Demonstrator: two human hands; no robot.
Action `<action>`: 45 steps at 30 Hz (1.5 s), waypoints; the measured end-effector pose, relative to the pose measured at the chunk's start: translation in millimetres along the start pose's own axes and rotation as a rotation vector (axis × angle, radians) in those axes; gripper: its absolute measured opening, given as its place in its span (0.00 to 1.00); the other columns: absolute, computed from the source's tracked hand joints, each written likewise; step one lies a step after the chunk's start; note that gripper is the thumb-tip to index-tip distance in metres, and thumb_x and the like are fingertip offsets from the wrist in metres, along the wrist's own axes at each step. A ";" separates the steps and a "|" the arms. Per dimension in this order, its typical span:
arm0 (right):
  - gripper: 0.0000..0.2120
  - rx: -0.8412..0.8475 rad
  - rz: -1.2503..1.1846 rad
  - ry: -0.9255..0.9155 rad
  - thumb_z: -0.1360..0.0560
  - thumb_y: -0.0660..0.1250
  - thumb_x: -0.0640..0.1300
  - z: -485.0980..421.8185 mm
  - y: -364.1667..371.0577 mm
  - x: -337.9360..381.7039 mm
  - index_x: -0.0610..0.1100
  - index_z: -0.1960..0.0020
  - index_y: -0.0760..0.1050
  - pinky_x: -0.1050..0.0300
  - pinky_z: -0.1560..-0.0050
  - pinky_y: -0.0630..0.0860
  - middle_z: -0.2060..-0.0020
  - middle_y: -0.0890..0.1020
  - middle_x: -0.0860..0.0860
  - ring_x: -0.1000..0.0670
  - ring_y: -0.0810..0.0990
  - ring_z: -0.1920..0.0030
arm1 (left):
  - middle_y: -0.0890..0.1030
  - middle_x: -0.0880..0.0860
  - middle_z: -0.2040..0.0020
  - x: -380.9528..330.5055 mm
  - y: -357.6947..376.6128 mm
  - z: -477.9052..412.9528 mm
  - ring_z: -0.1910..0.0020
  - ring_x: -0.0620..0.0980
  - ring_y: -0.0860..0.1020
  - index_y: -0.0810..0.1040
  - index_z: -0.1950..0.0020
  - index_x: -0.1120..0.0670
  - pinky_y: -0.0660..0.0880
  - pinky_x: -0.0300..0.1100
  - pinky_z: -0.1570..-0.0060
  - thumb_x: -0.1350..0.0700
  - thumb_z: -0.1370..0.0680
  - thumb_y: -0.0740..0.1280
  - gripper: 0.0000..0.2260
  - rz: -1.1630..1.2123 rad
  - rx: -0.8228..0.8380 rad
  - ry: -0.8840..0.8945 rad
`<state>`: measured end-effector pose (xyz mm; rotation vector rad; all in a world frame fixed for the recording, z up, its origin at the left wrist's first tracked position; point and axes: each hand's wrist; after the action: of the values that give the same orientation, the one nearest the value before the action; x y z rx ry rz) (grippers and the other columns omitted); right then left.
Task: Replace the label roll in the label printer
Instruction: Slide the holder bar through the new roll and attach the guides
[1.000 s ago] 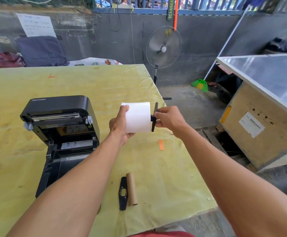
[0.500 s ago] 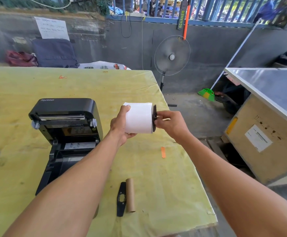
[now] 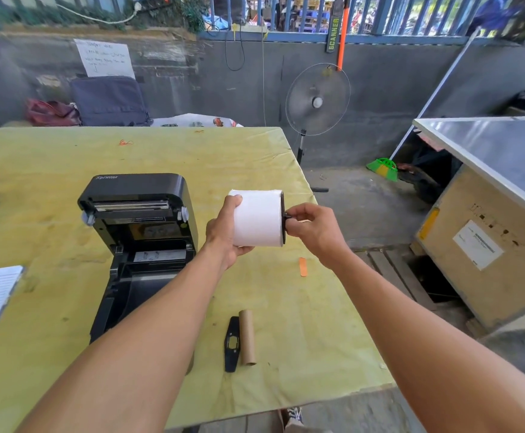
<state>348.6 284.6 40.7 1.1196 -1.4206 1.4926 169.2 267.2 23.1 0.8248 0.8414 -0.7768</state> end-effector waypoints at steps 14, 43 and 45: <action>0.37 0.148 -0.450 0.389 0.38 0.74 0.69 39.3 28.8 6.1 0.46 0.43 0.65 0.43 0.60 0.85 0.43 0.76 0.50 0.44 0.81 0.46 | 0.82 0.55 0.54 30.0 5.4 45.2 0.57 0.55 0.83 0.75 0.51 0.54 0.80 0.47 0.63 0.40 0.36 0.71 0.23 0.066 -0.119 0.046; 0.25 0.146 -0.469 0.505 0.35 0.75 0.60 32.9 19.6 -66.6 0.47 0.48 0.71 0.39 0.58 0.84 0.42 0.80 0.46 0.41 0.83 0.46 | 0.81 0.55 0.61 147.2 -79.5 56.9 0.61 0.53 0.80 0.79 0.62 0.58 0.81 0.45 0.62 0.61 0.27 0.74 0.07 -1.379 -0.366 0.020; 0.26 0.141 -0.470 0.510 0.36 0.75 0.60 30.2 19.8 -68.5 0.47 0.47 0.71 0.37 0.57 0.84 0.42 0.80 0.46 0.41 0.83 0.46 | 0.80 0.54 0.63 149.9 -78.5 55.9 0.63 0.53 0.79 0.77 0.63 0.57 0.80 0.46 0.65 0.59 0.27 0.74 0.09 -1.368 -0.346 0.027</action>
<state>353.8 255.6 -30.8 0.9741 -0.6588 1.4080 188.2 146.1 -106.2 -0.1787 1.5077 -1.7219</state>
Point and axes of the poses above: each hand's wrist, its own z-axis away from the middle knuckle, its own y-axis out of the palm, x = y × z
